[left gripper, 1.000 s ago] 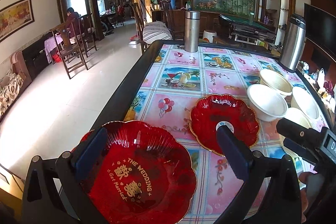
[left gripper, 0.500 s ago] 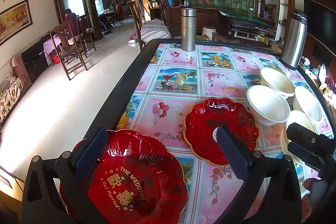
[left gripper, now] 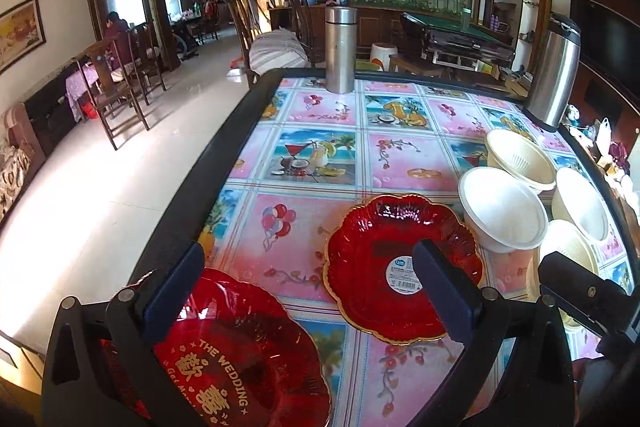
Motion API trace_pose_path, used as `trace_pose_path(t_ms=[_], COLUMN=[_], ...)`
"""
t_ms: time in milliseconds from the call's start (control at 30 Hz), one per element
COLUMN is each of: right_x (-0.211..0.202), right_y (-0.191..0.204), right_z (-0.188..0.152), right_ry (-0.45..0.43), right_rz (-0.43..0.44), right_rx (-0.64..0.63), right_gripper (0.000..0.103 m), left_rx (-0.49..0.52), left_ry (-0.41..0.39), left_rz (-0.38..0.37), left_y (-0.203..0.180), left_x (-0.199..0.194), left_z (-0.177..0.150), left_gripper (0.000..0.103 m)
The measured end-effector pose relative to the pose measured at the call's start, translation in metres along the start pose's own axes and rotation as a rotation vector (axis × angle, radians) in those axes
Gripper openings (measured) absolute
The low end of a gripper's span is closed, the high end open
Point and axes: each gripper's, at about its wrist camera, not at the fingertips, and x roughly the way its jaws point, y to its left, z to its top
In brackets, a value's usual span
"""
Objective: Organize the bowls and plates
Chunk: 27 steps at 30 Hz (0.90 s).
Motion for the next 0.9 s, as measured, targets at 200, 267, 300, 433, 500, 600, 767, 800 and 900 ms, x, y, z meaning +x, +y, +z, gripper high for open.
trace_pose_path(t_ms=[200,267,300,433,500,600,767,800,900], right_x=[0.006,0.007,0.006,0.010,0.015,0.025,0.046,0.049,0.057], right_y=[0.001,0.001,0.001,0.003,0.003,0.003,-0.006,-0.009,-0.010], right_z=[0.006,0.010,0.012,0.019,0.020,0.021,0.019,0.018,0.019], right_ry=[0.038,0.054,0.060,0.099,0.124,0.163,0.227,0.233,0.250], right_rz=[0.036,0.064,0.076,0.092,0.108,0.106,0.050,0.036,0.019], right_rx=[0.013,0.027,0.033,0.058,0.080,0.094,0.130,0.137,0.128], right_gripper=[0.102,0.102,0.101,0.097,0.096,0.091,0.080,0.077,0.073], left_rx=[-0.033,-0.043,-0.037,-0.015,-0.013,-0.019,-0.076,-0.077,-0.064], left_ry=[0.199,0.259,0.293,0.396,0.456,0.528,0.555,0.552,0.563], left_rz=[-0.220,-0.278,-0.307,-0.352,-0.385,-0.368,-0.384,-0.387,-0.377], left_y=[0.010,0.013,0.013,0.010,0.008,0.010,0.019,0.019,0.018], left_x=[0.040,0.053,0.061,0.086,0.100,0.118,0.129,0.129,0.128], left_z=[0.022,0.028,0.031,0.034,0.032,0.024,0.019,0.019,0.017], left_gripper=[0.103,0.103,0.103,0.088,0.074,0.048,0.047,0.047,0.034])
